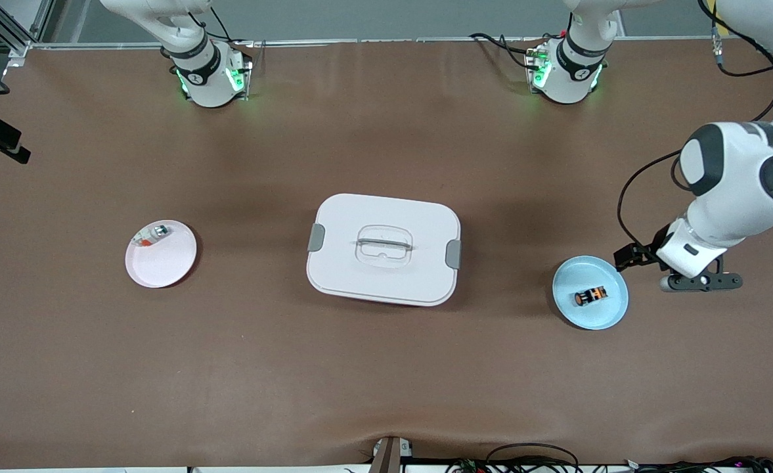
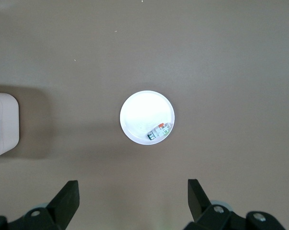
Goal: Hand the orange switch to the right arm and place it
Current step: 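Lower the left gripper over the black-orange switch on the blue plate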
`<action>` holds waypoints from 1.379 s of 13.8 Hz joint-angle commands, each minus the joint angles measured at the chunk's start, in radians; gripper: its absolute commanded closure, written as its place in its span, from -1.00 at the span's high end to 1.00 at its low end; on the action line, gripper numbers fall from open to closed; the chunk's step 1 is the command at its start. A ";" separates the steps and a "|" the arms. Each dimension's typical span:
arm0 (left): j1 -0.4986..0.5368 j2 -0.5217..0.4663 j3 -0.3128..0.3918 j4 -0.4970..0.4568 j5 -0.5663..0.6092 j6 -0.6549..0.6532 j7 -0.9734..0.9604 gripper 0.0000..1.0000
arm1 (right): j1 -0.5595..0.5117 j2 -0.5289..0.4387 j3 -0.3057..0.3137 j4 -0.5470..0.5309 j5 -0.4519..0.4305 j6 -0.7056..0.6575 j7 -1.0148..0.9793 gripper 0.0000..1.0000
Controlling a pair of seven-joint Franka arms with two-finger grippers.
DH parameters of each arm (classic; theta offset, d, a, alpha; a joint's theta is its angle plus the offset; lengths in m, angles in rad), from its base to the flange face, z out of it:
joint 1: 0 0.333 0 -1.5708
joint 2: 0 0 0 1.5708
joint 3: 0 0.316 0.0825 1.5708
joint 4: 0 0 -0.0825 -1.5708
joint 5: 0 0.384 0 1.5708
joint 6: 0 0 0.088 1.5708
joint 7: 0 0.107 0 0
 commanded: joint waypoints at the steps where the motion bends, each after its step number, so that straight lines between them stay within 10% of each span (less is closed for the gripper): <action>1: -0.005 0.033 0.001 -0.032 -0.005 0.091 -0.012 1.00 | -0.004 -0.021 0.005 -0.015 -0.003 -0.001 0.003 1.00; 19: -0.019 0.279 0.002 -0.011 -0.010 0.363 -0.101 1.00 | -0.005 -0.021 0.005 -0.018 -0.003 -0.007 0.003 1.00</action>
